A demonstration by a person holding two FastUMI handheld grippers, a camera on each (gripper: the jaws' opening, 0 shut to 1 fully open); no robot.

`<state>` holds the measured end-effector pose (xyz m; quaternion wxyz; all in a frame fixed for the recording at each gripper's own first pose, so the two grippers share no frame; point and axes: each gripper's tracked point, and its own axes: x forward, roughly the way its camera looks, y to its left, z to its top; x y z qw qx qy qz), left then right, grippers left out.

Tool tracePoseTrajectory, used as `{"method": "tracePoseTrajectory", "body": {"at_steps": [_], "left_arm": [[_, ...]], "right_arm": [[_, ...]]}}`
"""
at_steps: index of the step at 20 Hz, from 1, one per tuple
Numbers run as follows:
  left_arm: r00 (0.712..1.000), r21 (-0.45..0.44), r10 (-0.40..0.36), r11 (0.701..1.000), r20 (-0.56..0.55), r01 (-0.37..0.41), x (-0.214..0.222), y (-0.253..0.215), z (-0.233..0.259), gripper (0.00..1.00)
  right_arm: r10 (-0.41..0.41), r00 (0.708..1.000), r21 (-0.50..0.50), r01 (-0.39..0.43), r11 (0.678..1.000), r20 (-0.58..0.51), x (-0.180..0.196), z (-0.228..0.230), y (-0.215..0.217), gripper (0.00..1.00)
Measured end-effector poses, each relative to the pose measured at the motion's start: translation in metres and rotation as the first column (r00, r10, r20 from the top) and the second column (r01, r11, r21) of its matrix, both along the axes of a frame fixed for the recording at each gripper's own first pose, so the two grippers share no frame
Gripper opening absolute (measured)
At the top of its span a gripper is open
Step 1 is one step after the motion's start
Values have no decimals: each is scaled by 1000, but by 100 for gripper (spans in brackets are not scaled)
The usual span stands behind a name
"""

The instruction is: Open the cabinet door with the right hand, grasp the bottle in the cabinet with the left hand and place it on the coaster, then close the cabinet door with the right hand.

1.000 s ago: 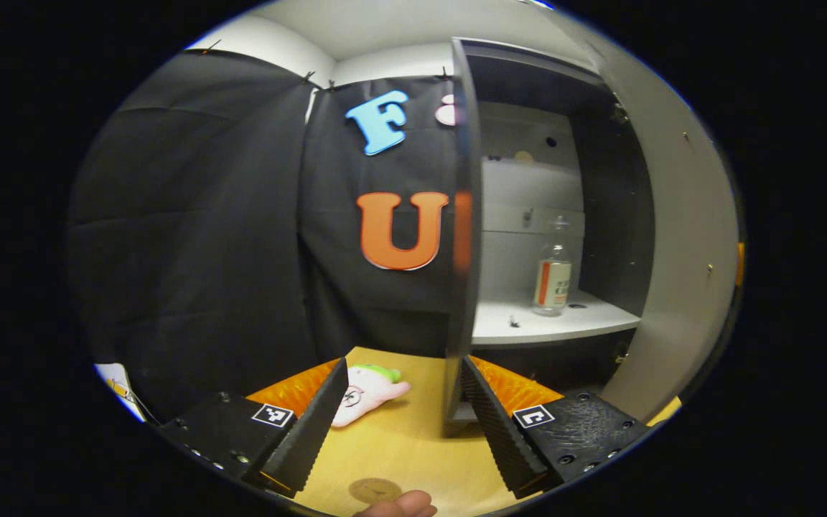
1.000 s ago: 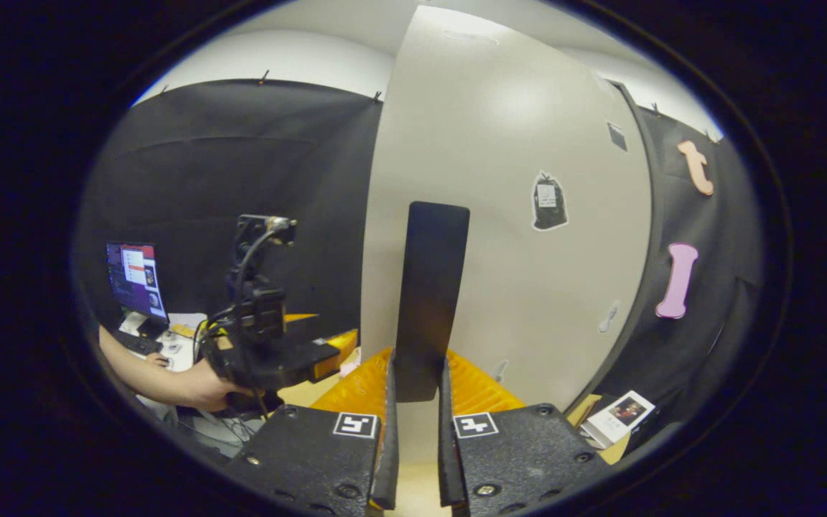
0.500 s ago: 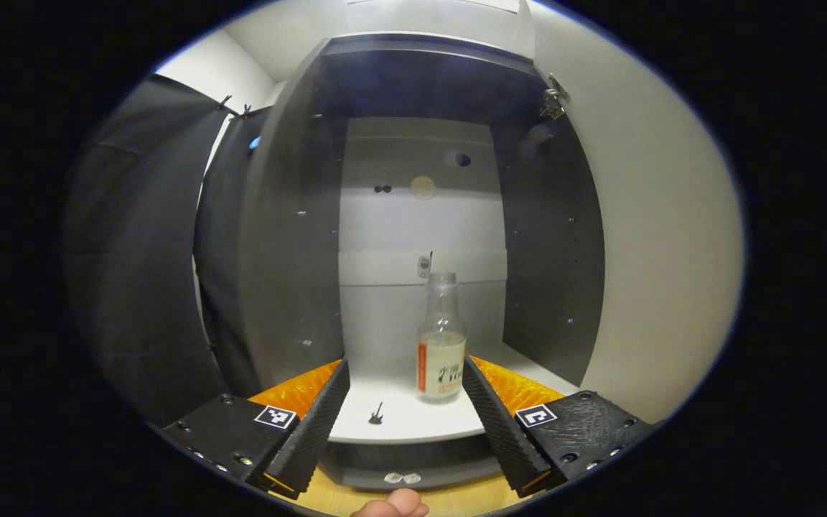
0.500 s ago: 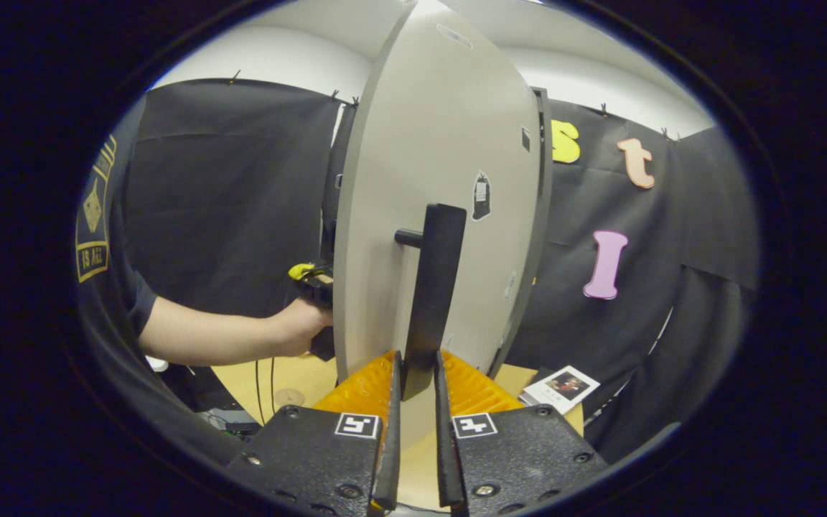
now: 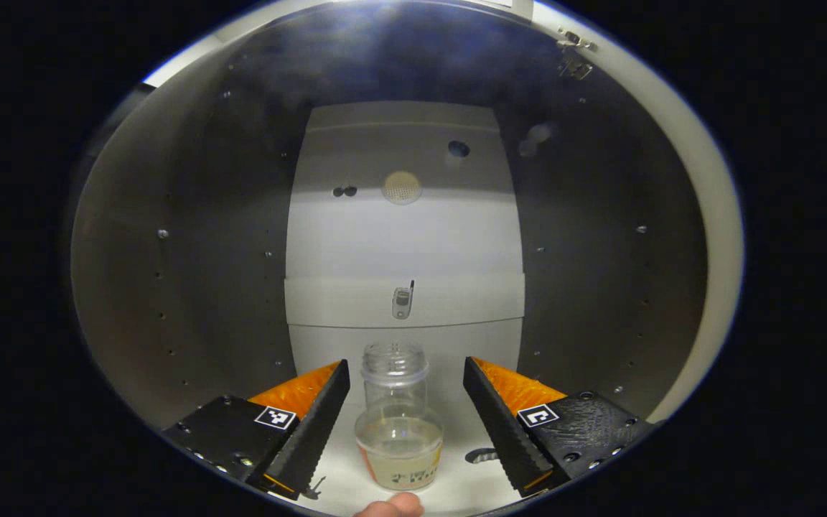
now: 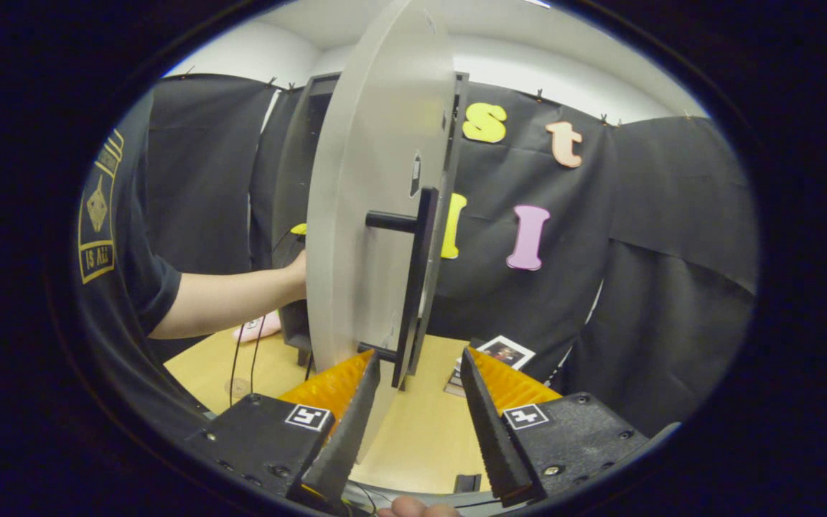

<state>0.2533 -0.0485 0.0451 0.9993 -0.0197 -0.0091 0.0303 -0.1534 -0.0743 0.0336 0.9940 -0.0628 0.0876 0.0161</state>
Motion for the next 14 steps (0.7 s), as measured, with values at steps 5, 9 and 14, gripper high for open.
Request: {"method": "tracePoseTrajectory", "body": {"at_steps": [5,9,14], "left_arm": [[998,-21,66,998,-5,-66,3,17,-1,49],[1000,-63,25,998,7,-25,-11,25,4,40],[999,-65,-27,997,30,29,-9,25,3,39]], "right_arm": [[-49,999,21,49,999,8,3,-2,-22,74],[-113,993,-20,114,993,41,1,3,-45,74],[-63,995,113,55,992,73,4,-3,-61,75]]}}
